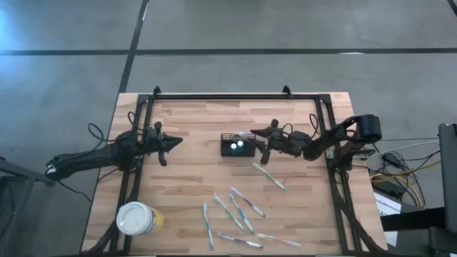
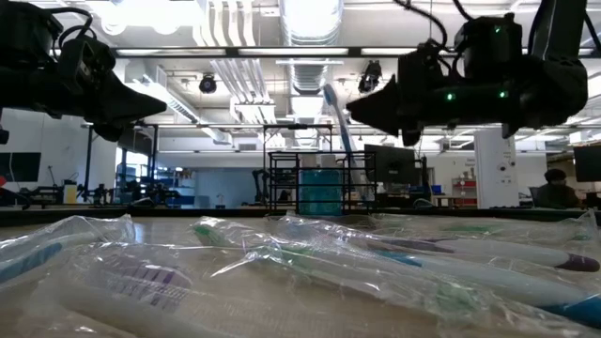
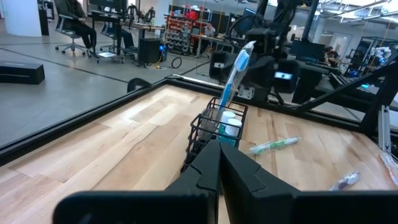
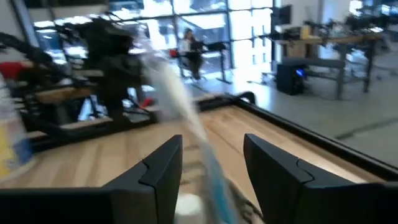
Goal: Pick & Place toothbrushing station
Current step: Put the top blue toothbrush into the wire organizer, then put the top green toothbrush into the wire organizer
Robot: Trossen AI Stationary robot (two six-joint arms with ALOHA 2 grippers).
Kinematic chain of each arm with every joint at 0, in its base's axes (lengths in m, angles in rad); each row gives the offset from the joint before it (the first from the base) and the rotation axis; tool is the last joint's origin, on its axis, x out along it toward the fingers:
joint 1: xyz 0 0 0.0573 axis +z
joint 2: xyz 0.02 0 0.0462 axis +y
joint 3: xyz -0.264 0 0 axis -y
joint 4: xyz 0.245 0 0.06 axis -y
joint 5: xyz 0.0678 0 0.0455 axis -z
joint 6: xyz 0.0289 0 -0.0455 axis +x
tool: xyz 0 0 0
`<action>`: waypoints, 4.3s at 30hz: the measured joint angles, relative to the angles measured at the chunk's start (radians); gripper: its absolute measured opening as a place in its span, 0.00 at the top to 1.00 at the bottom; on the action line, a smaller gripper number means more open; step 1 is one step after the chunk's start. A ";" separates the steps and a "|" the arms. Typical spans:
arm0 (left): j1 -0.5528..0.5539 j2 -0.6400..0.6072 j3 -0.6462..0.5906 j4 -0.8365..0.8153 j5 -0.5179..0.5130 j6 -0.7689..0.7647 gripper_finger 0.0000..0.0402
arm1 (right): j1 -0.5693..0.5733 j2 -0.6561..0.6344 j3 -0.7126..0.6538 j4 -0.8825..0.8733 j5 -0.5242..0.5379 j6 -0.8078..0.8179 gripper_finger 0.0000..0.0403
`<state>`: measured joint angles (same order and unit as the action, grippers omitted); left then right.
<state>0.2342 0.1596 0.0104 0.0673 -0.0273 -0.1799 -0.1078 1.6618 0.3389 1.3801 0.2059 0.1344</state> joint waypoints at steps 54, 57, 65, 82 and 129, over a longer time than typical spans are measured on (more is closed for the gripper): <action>0.000 0.005 0.000 -0.005 0.000 0.006 0.97 | 0.021 -0.176 0.294 -0.768 0.138 0.074 0.95; 0.000 0.005 0.000 -0.005 0.000 0.006 0.97 | 0.022 -0.176 0.281 -0.750 0.186 0.068 0.96; 0.000 0.005 0.000 -0.008 0.000 0.012 0.97 | 0.023 -0.174 0.098 -0.403 0.250 0.054 0.96; 0.000 0.006 0.000 -0.009 0.000 0.013 0.97 | 0.022 0.081 0.082 -0.094 0.269 0.034 0.96; 0.000 0.007 0.000 -0.037 0.008 0.040 0.97 | 0.056 -0.357 0.054 -0.563 0.167 0.052 0.44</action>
<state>0.2344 0.1669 0.0105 0.0303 -0.0190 -0.1401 -0.0523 1.3053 0.3933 0.8170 0.3725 0.1864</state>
